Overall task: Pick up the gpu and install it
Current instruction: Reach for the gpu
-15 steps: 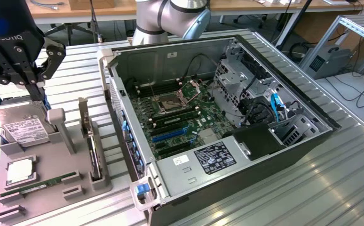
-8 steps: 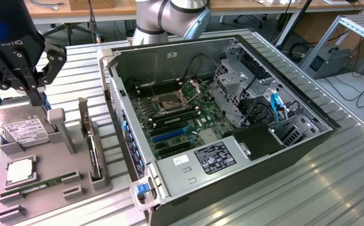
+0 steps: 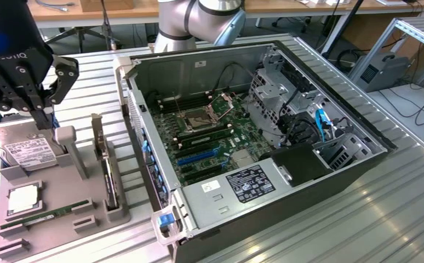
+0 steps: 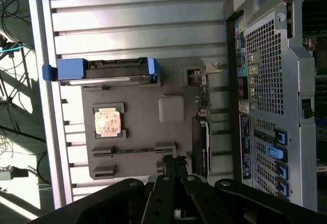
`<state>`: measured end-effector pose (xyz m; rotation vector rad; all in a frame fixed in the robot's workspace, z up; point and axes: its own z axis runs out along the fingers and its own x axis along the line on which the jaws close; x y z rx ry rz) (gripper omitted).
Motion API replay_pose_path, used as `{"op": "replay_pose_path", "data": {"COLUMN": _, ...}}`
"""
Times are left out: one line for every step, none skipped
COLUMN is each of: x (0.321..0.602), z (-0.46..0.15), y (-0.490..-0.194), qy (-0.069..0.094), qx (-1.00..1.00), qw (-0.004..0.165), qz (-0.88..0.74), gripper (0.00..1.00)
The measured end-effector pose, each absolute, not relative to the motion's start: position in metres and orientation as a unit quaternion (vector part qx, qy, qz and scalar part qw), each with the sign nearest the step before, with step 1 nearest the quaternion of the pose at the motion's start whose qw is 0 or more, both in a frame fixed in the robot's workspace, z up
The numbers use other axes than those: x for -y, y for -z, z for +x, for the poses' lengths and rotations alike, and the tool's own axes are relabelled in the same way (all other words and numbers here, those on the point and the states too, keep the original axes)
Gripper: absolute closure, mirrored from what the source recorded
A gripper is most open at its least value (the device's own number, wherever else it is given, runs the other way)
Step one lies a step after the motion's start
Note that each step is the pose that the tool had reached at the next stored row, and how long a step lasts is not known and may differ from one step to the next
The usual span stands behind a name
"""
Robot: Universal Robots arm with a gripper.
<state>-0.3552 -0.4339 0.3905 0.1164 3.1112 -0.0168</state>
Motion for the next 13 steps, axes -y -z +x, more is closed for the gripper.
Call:
{"op": "replay_pose_path", "data": {"x": 0.435, "z": -0.355, "y": -0.39, "qy": 0.006, "qx": -0.999, "qw": 0.014, "qz": 0.037, "gripper": 0.89}}
{"op": "replay_pose_path", "data": {"x": 0.436, "z": -0.355, "y": -0.39, "qy": 0.006, "qx": -0.999, "qw": 0.014, "qz": 0.037, "gripper": 0.89}}
{"op": "replay_pose_path", "data": {"x": 0.438, "z": -0.355, "y": -0.39, "qy": 0.006, "qx": -0.999, "qw": 0.014, "qz": 0.037, "gripper": 0.89}}
{"op": "replay_pose_path", "data": {"x": 0.439, "z": -0.355, "y": -0.39, "qy": 0.006, "qx": -0.999, "qw": 0.014, "qz": 0.037, "gripper": 0.89}}
{"op": "replay_pose_path", "data": {"x": 0.44, "z": -0.355, "y": -0.39, "qy": 0.007, "qx": -0.999, "qw": 0.014, "qz": 0.037, "gripper": 0.89}}
{"op": "replay_pose_path", "data": {"x": 0.441, "z": -0.355, "y": -0.39, "qy": 0.007, "qx": -0.999, "qw": 0.014, "qz": 0.037, "gripper": 0.89}}
{"op": "replay_pose_path", "data": {"x": 0.443, "z": -0.355, "y": -0.39, "qy": 0.007, "qx": -0.999, "qw": 0.014, "qz": 0.037, "gripper": 0.89}}
{"op": "replay_pose_path", "data": {"x": 0.444, "z": -0.355, "y": -0.39, "qy": 0.007, "qx": -0.999, "qw": 0.014, "qz": 0.037, "gripper": 0.89}}
{"op": "replay_pose_path", "data": {"x": 0.445, "z": -0.355, "y": -0.39, "qy": 0.007, "qx": -0.999, "qw": 0.014, "qz": 0.037, "gripper": 0.89}}
{"op": "replay_pose_path", "data": {"x": 0.447, "z": -0.355, "y": -0.39, "qy": 0.007, "qx": -0.999, "qw": 0.014, "qz": 0.037, "gripper": 0.89}}
{"op": "replay_pose_path", "data": {"x": 0.448, "z": -0.355, "y": -0.39, "qy": 0.007, "qx": -0.999, "qw": 0.014, "qz": 0.037, "gripper": 0.89}}
{"op": "replay_pose_path", "data": {"x": 0.45, "z": -0.355, "y": -0.39, "qy": 0.008, "qx": -0.999, "qw": 0.014, "qz": 0.037, "gripper": 0.89}}
{"op": "replay_pose_path", "data": {"x": 0.451, "z": -0.355, "y": -0.39, "qy": 0.008, "qx": -0.999, "qw": 0.014, "qz": 0.037, "gripper": 0.89}}
